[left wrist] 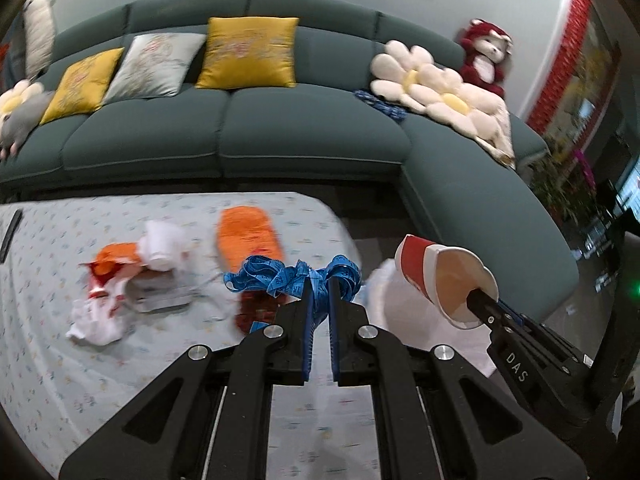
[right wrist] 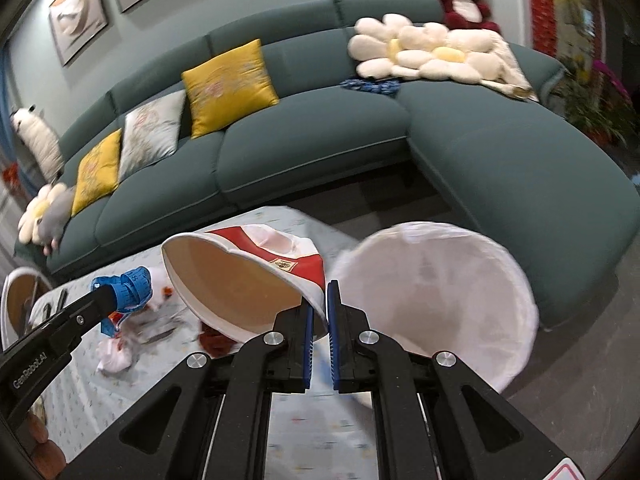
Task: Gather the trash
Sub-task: 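Carry the ribbon with left tool while right tool carries the cup to the bin, then open left tool over the bin while right tool drops the cup inside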
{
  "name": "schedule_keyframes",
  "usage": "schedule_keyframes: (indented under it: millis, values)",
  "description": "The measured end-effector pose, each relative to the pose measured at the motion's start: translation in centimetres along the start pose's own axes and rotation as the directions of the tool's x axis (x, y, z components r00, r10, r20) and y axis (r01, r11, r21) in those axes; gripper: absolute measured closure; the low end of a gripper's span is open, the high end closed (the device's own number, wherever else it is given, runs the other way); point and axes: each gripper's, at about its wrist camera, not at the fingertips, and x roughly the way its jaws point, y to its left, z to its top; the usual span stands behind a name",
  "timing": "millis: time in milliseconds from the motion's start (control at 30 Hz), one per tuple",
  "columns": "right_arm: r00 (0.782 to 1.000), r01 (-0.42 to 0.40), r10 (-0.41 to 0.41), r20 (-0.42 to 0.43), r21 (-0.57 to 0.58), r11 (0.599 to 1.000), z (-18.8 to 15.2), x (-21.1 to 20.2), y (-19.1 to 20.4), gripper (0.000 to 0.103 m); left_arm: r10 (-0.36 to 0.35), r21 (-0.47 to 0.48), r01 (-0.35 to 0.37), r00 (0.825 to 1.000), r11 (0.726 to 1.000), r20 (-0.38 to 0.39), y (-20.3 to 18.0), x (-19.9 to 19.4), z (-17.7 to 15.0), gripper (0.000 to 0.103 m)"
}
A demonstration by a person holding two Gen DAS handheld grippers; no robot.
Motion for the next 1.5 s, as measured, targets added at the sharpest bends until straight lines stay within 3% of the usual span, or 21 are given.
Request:
schedule_keyframes:
  millis: [333,667,767,833,900,967,1100,1500]
  values:
    - [0.998,0.070,-0.070,-0.005,0.081,0.994,0.6,0.4,-7.2,0.097,-0.072,0.103,0.077,0.996,0.992,-0.057,-7.5,3.3,-0.2,0.097]
    - [0.994,0.105,-0.101,-0.036,0.126,0.987,0.5,1.9,-10.9,0.095,-0.117,0.132,0.133,0.986,0.982,-0.122,-11.0,6.2,-0.3,0.096]
    - [0.993,0.111,-0.107,-0.040,0.130,0.985,0.3,2.0,-11.0,0.089,-0.126,0.116,0.140,0.985,0.983,-0.119,-11.4,6.7,-0.1,0.095]
    - [0.993,0.115,-0.110,-0.042,0.131,0.985,0.2,2.1,-11.1,0.087,-0.125,0.115,0.139,0.985,0.984,-0.117,-11.3,6.7,0.0,0.088]
    - [0.993,0.115,-0.111,-0.040,0.133,0.984,0.2,2.2,-11.0,0.084,-0.121,0.107,0.133,0.986,0.985,-0.112,-11.2,6.6,0.0,0.073]
    - [0.993,0.119,-0.115,-0.035,0.131,0.984,0.2,2.0,-10.9,0.079,-0.115,0.103,0.125,0.988,0.987,-0.103,-11.0,6.5,0.1,0.069]
    - [0.992,0.123,-0.121,-0.023,0.118,0.985,0.5,1.9,-10.4,0.071,-0.105,0.095,0.114,0.989,0.989,-0.100,-10.4,6.3,0.2,0.068]
    - [0.994,0.105,-0.105,-0.005,0.067,0.992,1.1,1.2,-8.1,0.070,-0.080,0.053,0.085,0.993,0.995,-0.081,-8.1,5.4,0.6,0.068]
